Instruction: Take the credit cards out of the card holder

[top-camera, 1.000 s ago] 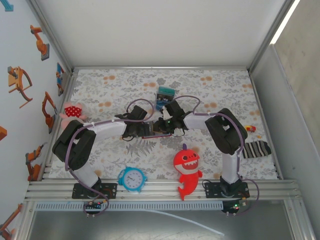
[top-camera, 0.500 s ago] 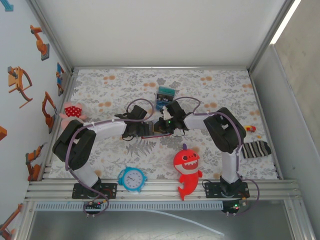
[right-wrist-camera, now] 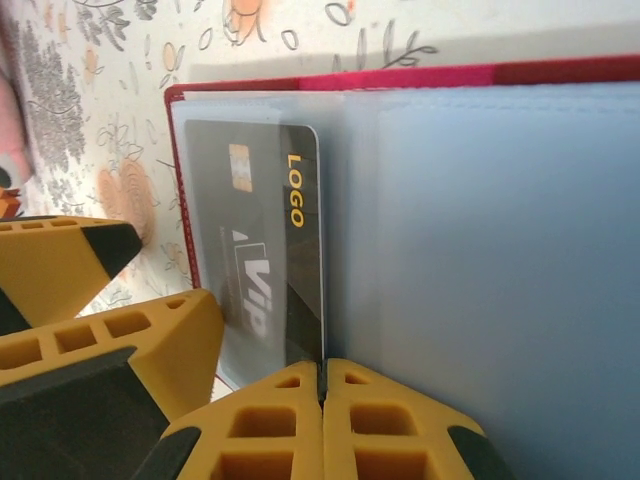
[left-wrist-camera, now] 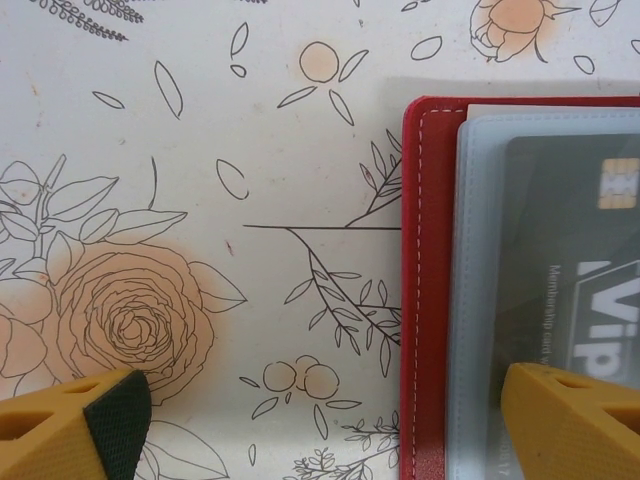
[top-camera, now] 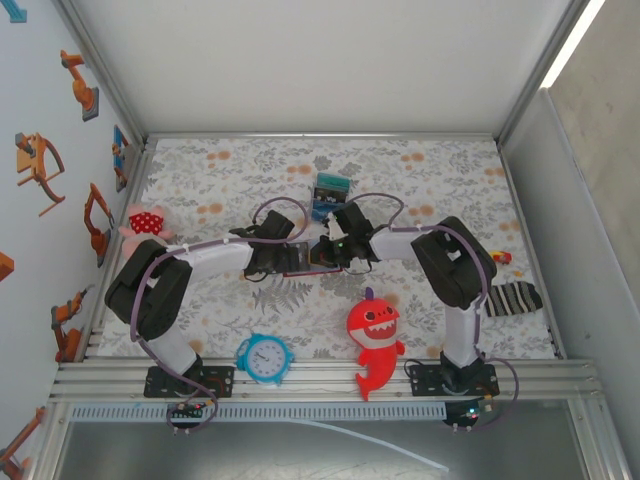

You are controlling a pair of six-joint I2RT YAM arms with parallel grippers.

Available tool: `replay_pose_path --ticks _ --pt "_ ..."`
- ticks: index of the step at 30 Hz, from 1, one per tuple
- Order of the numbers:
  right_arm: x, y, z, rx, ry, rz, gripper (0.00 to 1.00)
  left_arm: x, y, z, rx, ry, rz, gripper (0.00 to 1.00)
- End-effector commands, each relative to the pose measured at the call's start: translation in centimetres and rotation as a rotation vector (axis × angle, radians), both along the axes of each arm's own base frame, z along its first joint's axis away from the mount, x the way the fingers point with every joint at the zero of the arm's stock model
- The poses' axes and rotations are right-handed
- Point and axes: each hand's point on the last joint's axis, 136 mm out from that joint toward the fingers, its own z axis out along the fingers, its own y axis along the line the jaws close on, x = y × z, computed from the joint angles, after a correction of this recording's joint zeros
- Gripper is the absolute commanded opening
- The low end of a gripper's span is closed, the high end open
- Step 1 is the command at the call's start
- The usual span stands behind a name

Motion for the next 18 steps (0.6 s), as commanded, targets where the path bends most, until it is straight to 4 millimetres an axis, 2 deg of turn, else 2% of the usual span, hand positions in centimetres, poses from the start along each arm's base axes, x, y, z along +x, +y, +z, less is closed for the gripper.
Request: replay_pose_path --ticks 1,10,14,18 --pt "0.2 -2.2 -0.4 -0.099 -0.017 -0.033 0.0 -2.4 2.6 -1.9 0.109 0.105 0.0 0.91" --pt "0.6 -2.6 0.6 -0.127 -0.044 -0.024 0.0 -2.3 2.6 -1.6 0.107 0.098 -0.003 0.91" --pt "0.5 -1.9 1.2 -0.086 -0.037 -0.015 0.0 -2.1 2.3 -1.4 0.094 0.087 -0.008 0.91" --pt "0.7 -1.4 1.8 -0.057 -0.051 -0.012 0.07 -2.0 2.1 -1.4 0.09 0.088 -0.01 0.91"
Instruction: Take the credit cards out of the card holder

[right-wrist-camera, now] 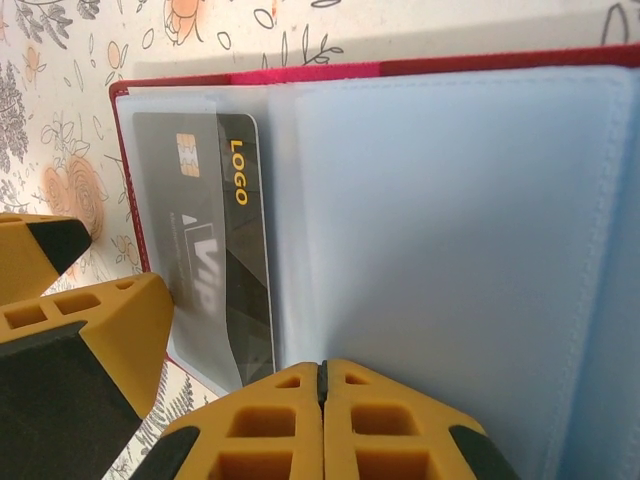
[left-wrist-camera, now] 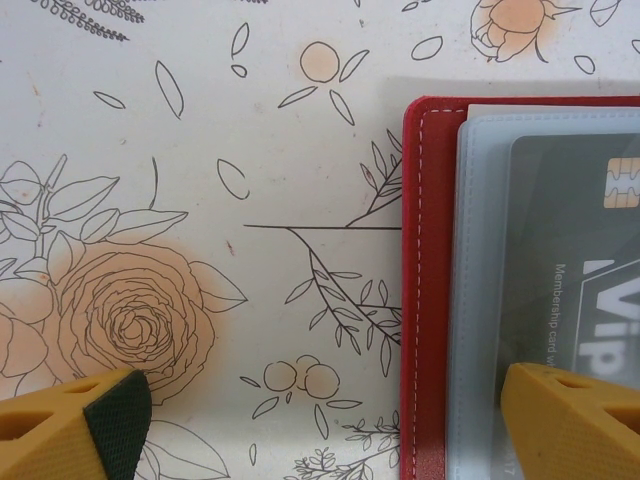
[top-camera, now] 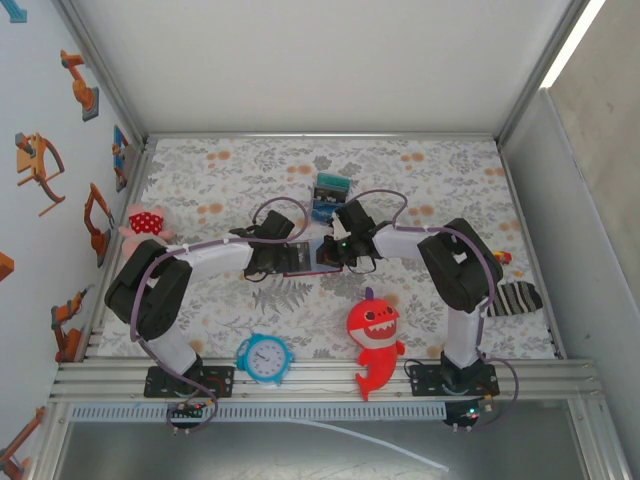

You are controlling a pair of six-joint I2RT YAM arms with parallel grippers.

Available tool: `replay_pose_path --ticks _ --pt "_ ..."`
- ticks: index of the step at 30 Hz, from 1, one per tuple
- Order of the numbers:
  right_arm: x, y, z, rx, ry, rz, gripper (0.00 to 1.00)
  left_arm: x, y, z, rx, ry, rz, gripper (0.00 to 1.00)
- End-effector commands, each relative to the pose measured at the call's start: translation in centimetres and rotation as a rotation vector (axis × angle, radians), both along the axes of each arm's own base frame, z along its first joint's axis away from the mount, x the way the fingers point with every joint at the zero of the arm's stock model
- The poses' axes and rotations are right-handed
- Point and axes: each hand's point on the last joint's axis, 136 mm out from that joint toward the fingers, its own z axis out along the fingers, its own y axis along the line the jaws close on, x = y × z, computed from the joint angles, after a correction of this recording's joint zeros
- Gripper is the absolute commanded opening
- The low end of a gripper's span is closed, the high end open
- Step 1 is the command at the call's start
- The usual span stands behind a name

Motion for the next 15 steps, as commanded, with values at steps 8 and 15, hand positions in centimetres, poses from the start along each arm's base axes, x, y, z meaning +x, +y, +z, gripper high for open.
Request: replay_pose_path --ticks 8,15 --pt "2.2 1.2 2.4 0.027 -0.075 0.022 0.15 -2.4 2.2 -2.0 0.09 0.109 -0.005 0.91" --pt "3.1 2.2 2.5 0.036 -0.077 0.03 0.18 -2.4 2.3 -1.6 0.085 0.099 -0.003 0.91"
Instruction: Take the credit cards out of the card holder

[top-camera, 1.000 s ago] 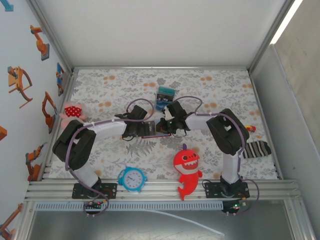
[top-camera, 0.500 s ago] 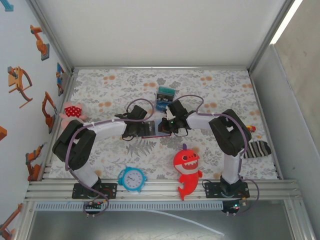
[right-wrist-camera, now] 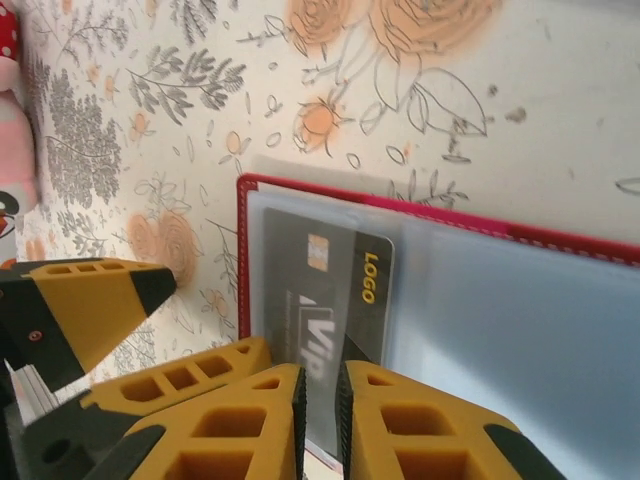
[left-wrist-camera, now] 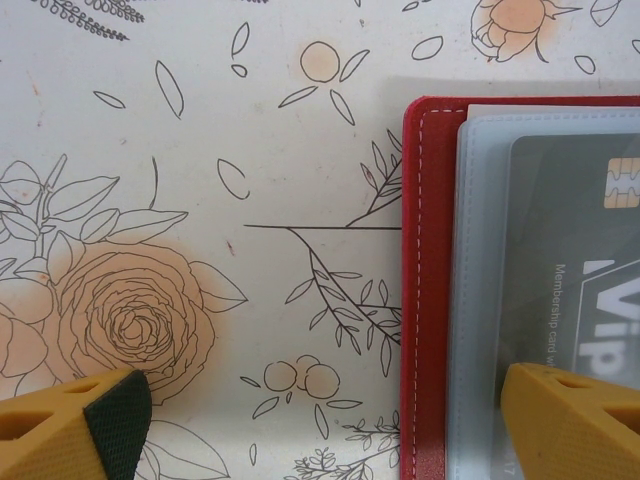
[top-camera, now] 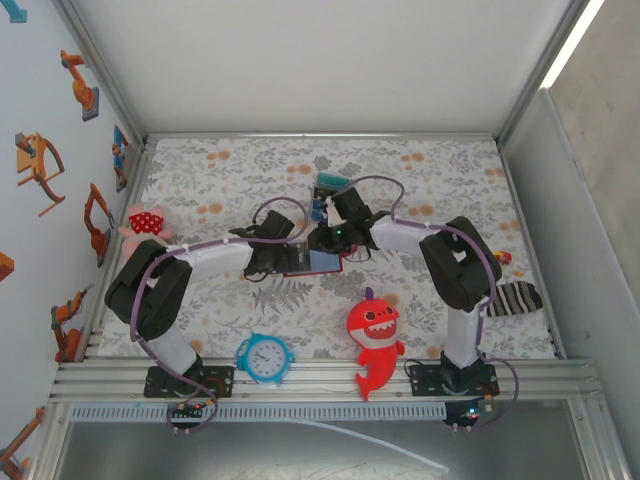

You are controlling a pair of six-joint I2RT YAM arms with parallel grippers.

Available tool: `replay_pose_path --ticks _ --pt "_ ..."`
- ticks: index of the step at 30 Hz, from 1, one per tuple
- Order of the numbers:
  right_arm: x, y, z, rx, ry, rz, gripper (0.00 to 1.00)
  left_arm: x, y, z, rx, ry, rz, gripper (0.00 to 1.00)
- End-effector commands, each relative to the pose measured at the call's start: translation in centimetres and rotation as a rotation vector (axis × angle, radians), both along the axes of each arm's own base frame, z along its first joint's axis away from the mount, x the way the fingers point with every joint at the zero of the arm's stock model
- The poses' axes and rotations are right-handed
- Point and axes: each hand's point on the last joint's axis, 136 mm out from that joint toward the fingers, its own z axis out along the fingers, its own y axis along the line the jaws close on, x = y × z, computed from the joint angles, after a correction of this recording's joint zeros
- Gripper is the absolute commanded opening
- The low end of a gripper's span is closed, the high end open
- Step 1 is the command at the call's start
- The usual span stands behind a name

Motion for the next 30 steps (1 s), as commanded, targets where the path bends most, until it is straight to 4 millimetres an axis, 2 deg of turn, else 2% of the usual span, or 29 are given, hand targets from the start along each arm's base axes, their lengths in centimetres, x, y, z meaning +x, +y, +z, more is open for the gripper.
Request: replay_pose_path --ticks 1,10,12,20,30 --pt "0.3 0.2 -0.9 -0.017 0.015 0.013 0.18 -2.3 2.3 -1.5 0.084 0.092 -0.002 0.91" --pt "-0.1 0.4 -1.9 -0.049 0.05 0.023 0.18 -0.5 1.8 2.4 -0.032 -0.024 0.032 0.92" --pt "-0.1 0.5 -1.8 -0.046 0.049 0.024 0.18 -0.3 1.7 2.7 -0.053 -0.027 0.028 0.92" --pt "-0.6 1.6 -1.1 -0.05 0.047 0.054 0.19 -0.1 2.7 1.1 -0.032 0.016 0.044 0.92" --pt "-1.5 1.6 -2.4 -0.108 0.093 0.056 0.21 -0.4 2.4 -0.6 -0.027 0.06 0.025 0.92"
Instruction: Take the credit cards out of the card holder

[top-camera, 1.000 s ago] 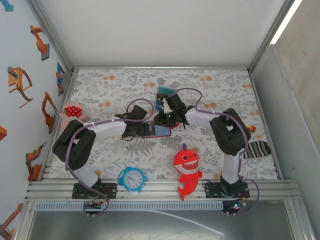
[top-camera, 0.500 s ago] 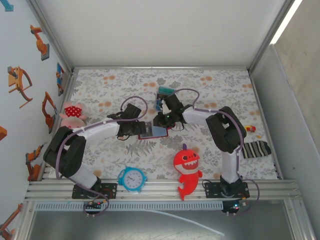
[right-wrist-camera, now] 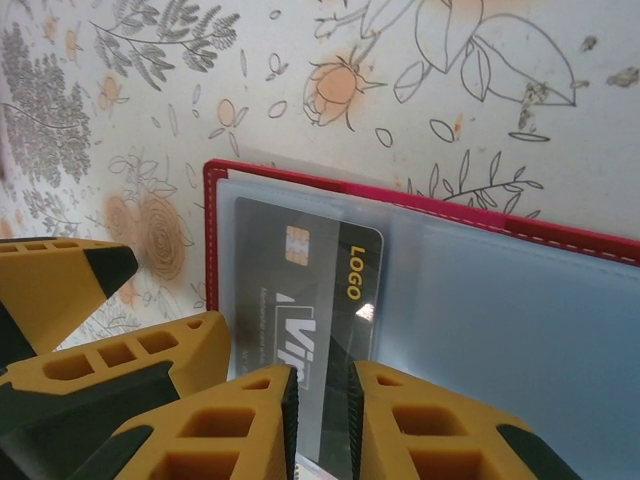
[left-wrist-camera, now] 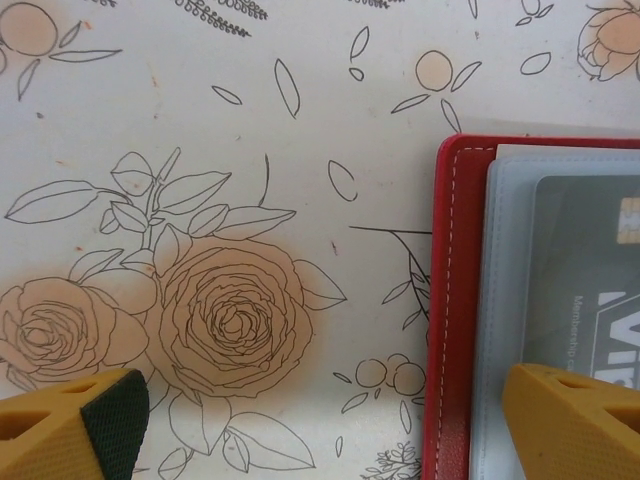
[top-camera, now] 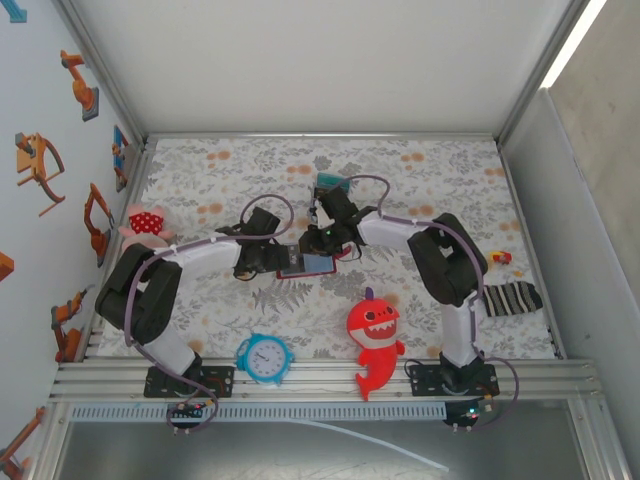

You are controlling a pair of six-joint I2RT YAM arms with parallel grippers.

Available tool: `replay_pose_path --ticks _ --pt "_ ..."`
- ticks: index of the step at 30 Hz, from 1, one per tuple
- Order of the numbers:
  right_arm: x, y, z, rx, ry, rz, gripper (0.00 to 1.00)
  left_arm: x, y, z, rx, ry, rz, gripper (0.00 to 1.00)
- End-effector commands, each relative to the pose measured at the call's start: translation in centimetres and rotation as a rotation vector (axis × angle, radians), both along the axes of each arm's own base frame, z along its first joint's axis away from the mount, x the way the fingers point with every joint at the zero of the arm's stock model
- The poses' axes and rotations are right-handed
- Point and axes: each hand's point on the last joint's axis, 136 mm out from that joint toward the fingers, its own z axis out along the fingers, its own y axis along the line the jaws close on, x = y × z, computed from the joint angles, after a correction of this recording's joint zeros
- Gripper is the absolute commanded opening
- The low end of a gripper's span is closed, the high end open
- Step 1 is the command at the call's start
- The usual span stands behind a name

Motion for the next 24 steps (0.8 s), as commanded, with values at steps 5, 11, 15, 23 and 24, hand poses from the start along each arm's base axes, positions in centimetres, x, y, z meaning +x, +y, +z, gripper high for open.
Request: replay_pose_path --ticks 5,11,15,23,24 --pt "-0.6 0.2 -1.8 -0.055 0.041 0.015 0.22 -1.2 0.7 -1.5 0.032 0.053 -0.019 0.92" --pt "-0.8 0.1 -2.7 -0.073 0.065 0.018 0.24 -2.0 1.2 -2.4 0.052 0.085 -0.018 0.92" --pt "-0.9 -0.1 -3.0 -0.093 0.068 0.017 0.25 -2.3 1.3 -3.1 0.064 0.104 -0.021 0.91" --pt "-0.7 1.5 -2.0 0.003 0.058 0.04 0.24 -2.9 1.3 -4.1 0.072 0.132 -0.027 0.9" --pt "-0.7 1.8 -1.7 0.022 0.052 0.044 0.24 -2.9 1.3 -4.2 0.073 0.135 -0.027 0.9"
